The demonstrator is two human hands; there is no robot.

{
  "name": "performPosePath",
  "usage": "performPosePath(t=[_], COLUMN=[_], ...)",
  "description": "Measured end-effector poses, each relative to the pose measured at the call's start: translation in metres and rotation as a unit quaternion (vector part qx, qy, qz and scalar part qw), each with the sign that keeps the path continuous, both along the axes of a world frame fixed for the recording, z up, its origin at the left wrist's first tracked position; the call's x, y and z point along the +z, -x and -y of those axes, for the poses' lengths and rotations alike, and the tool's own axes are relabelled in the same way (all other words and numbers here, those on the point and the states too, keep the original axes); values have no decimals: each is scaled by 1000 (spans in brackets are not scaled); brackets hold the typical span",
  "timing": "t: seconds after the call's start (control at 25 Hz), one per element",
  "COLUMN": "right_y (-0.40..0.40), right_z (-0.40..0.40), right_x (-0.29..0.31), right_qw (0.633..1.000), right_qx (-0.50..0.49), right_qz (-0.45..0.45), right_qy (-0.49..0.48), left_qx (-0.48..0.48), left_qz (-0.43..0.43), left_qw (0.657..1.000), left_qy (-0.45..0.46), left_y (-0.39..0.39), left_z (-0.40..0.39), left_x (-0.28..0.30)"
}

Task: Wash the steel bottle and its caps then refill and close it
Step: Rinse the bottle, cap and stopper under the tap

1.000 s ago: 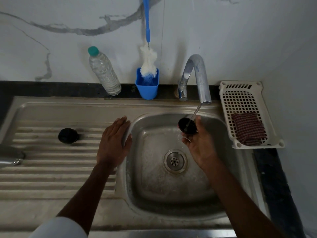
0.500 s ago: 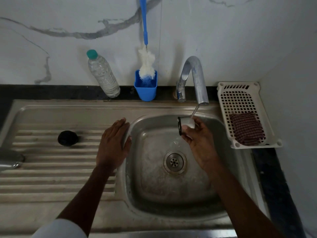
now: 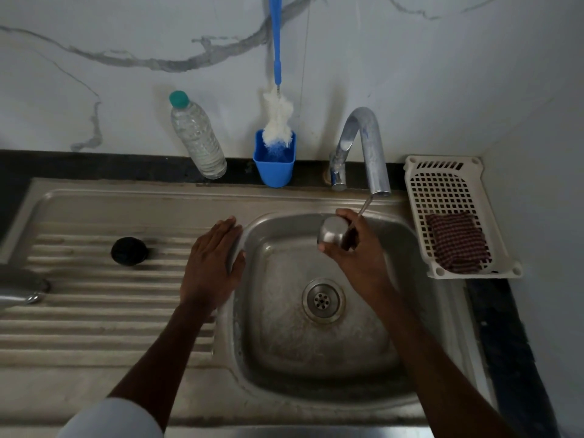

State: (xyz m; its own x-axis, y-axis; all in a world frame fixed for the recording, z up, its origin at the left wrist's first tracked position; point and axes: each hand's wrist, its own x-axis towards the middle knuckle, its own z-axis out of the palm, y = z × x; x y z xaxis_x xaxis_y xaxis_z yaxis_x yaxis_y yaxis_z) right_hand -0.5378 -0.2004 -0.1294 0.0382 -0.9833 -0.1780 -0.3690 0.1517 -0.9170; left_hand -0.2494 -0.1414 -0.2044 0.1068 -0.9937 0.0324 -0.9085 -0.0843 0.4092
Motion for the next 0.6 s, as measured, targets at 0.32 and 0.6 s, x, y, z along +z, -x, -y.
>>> performPosePath(t=[0.32, 0.6], right_y=[-2, 7], right_z=[13, 4], right_x=[8, -14], right_qw=[782, 809], right_qx=[-172, -205], right_qz=[540, 404], right_qy=[-260, -375], left_qx=[-13, -15], left_qz=[8, 9], left_qw=[1000, 1000], left_qy=[8, -9], left_y=[-2, -2], left_z=[-1, -2], left_x=[-2, -1])
